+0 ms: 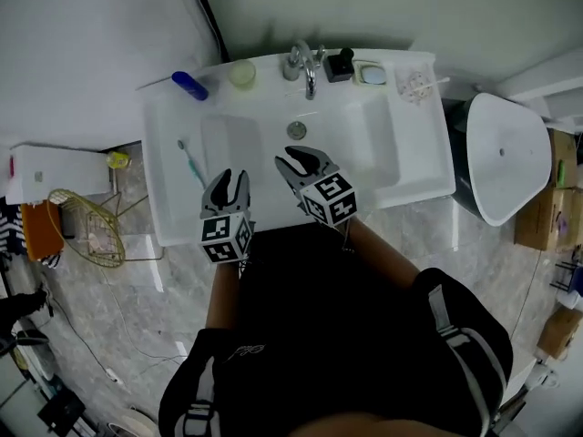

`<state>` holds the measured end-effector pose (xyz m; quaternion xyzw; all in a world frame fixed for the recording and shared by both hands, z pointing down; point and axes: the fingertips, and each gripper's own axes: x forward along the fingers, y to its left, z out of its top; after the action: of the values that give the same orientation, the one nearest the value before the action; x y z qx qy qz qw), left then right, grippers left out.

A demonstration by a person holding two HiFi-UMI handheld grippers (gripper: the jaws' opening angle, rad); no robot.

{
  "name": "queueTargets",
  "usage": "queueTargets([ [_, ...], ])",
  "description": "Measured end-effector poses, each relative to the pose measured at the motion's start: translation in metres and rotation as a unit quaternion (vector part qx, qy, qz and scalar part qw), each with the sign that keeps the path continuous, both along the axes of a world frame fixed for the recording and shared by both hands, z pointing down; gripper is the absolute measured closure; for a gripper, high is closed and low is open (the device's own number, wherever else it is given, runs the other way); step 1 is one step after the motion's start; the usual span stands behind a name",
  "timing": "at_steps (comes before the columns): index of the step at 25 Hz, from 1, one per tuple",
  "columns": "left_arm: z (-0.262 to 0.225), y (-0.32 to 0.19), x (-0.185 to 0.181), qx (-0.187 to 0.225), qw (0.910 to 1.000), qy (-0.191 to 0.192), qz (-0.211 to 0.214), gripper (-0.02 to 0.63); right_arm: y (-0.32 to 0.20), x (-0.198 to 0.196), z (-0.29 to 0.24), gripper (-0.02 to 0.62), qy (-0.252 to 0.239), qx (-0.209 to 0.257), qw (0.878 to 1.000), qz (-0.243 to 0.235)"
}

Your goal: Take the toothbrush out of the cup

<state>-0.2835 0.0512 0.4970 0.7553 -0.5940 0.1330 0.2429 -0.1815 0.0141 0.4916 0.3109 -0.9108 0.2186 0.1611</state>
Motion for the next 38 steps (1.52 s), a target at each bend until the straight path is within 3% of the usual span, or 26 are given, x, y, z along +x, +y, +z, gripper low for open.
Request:
queueTargets([
  [5,-0.013,-0.023,0.049,0.023,0.9951,0.014,0.095,0.465,-0.001,0.058,-0.006,0.474,0.023,0.015,0.996,0.089],
  [11,-0.011,-0.033,0.107,0.032,0.9786,0.033,0.2,0.465,0.014,0.129,-0.009,0.477,0.049,0.015,0.978,0.201],
  [19,-0.026,-0.039,0.179,0.035,0.9645,0.056,0.256,0.465,0.02,0.208,-0.026,0.48,0.049,0.018,0.958,0.28],
  [24,-0.025,-0.066,0.231,0.04,0.9639,0.054,0.258,0.465,-0.002,0.26,-0.02,0.482,0.037,0.019,0.957,0.289],
  [32,-0.018,-0.124,0.347,0.039,0.9741,0.045,0.218,0.465,-0.063,0.359,-0.016,0.482,0.025,0.016,0.973,0.231],
  [38,-0.021,-0.165,0.422,0.038,0.9727,0.02,0.228,0.465,-0.107,0.409,-0.016,0.482,0.008,0.03,0.981,0.192],
])
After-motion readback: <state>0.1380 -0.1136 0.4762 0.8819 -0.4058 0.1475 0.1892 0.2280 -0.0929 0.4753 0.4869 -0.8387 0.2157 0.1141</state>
